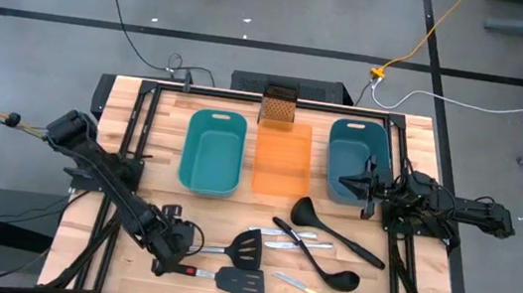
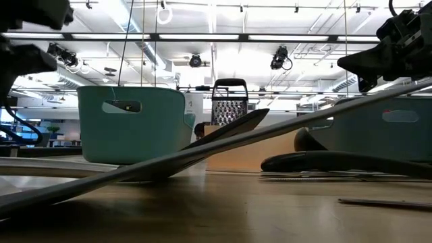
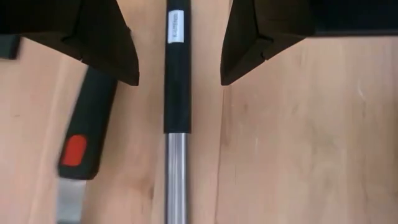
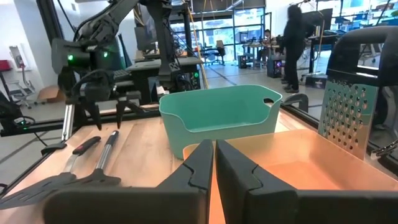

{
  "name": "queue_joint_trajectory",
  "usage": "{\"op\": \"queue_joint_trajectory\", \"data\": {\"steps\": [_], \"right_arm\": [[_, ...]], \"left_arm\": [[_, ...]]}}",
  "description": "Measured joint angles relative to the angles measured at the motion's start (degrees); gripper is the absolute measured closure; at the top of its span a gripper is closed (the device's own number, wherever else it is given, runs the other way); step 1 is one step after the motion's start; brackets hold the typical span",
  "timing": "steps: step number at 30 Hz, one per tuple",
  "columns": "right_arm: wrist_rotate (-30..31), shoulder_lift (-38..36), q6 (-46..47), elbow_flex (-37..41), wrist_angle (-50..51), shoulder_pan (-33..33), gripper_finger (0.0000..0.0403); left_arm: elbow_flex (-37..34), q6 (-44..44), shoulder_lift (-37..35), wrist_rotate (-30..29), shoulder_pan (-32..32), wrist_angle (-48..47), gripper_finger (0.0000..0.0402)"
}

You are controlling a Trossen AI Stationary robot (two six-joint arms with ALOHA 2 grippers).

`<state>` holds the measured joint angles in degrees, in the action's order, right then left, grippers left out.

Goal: Pick & Place Kitchen Items
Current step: Put the black wide spatula into the green bin

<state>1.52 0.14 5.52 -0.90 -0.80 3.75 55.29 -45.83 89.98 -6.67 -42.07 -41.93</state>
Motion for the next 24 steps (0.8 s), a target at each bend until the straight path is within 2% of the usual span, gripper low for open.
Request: {"op": "queue_joint_trajectory", "data": {"steps": [9, 17, 24], "right_arm": [[0.0, 0.0, 1.1, 0.0, 0.0, 0.0, 0.0374], [0.0, 0.0, 1.6, 0.0, 0.0, 0.0, 0.0374], [0.0, 0.0, 1.6, 0.0, 0.0, 0.0, 0.0374]], "left_arm": [[0.0, 1.7, 5.5, 0.6, -0.7, 3.3, 0.0169], [0.0, 4.1, 5.7, -1.4, -0.6, 4.0, 0.0174], [-3.3, 4.5, 5.7, 0.3, -0.3, 9.1, 0.0178]]}}
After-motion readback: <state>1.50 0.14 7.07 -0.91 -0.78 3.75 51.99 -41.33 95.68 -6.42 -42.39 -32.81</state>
